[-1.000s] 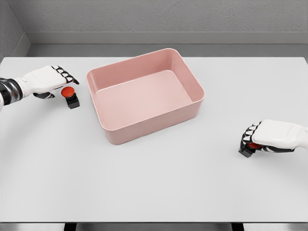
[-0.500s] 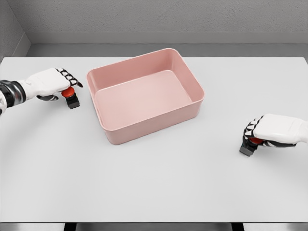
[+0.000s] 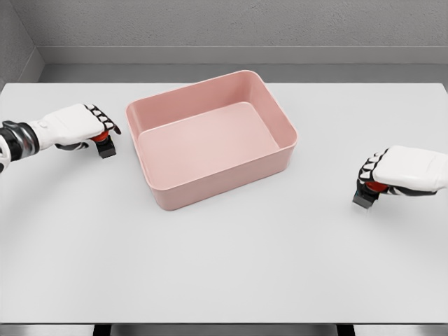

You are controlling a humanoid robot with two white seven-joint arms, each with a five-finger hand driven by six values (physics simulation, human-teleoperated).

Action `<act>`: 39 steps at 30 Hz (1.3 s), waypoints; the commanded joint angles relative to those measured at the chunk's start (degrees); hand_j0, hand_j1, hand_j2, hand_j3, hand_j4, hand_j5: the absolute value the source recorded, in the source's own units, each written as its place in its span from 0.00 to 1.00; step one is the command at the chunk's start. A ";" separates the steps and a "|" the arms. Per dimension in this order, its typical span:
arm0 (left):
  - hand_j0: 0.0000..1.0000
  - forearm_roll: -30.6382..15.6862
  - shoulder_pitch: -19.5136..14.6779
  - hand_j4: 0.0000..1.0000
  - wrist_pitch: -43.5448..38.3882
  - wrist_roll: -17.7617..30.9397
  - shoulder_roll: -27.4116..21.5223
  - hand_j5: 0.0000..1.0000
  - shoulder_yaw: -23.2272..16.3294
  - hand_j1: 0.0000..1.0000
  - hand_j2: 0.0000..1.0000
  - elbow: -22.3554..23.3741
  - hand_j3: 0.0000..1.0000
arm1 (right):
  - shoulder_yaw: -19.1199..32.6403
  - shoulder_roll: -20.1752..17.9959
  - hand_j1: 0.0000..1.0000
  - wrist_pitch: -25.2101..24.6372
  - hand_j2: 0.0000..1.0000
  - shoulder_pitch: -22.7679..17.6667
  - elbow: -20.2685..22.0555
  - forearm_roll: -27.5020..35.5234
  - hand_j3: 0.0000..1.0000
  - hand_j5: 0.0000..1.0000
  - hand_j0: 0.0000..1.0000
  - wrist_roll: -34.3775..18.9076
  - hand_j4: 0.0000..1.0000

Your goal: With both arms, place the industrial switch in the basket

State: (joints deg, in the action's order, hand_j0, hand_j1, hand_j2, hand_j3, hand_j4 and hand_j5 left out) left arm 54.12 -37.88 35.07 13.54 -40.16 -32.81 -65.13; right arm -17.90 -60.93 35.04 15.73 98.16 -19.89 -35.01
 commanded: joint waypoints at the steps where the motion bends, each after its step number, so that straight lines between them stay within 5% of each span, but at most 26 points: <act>1: 0.68 -0.24 0.00 0.68 -0.07 0.00 -0.18 0.68 0.03 0.68 0.68 -0.70 0.68 | -0.03 -0.06 0.49 -0.15 0.49 0.17 0.01 0.30 0.49 0.49 0.49 0.01 0.49; 9: 0.60 -0.16 0.70 0.60 -0.07 0.17 -0.53 0.60 0.03 0.60 0.60 -2.46 0.60 | -0.38 0.38 0.49 -0.15 0.49 3.16 -0.08 0.30 0.49 0.49 0.49 0.01 0.49; 13: 0.42 -0.24 0.62 0.42 -0.07 1.76 -0.62 0.42 0.12 0.42 0.42 -3.34 0.42 | -0.73 0.82 0.49 -0.15 0.49 4.75 0.01 0.30 0.49 0.49 0.49 0.01 0.49; 23: 0.20 -0.86 0.53 0.20 -0.07 5.80 -1.67 0.20 0.47 0.20 0.20 -3.34 0.20 | -4.86 2.05 0.49 -0.24 0.49 11.16 0.01 0.30 0.49 0.49 0.49 0.01 0.49; 39: 0.08 -8.86 0.88 0.08 -0.07 5.89 -6.77 0.08 2.23 0.08 0.08 -5.80 0.08 | -10.66 5.83 0.50 -2.52 0.50 21.71 -1.05 0.21 0.50 0.50 0.50 0.01 0.50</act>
State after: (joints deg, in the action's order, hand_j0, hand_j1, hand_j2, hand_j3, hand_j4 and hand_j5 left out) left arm 46.86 -37.00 35.14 19.41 -46.30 -31.09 -70.39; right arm -27.37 -55.91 33.65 37.88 97.29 -19.86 -35.02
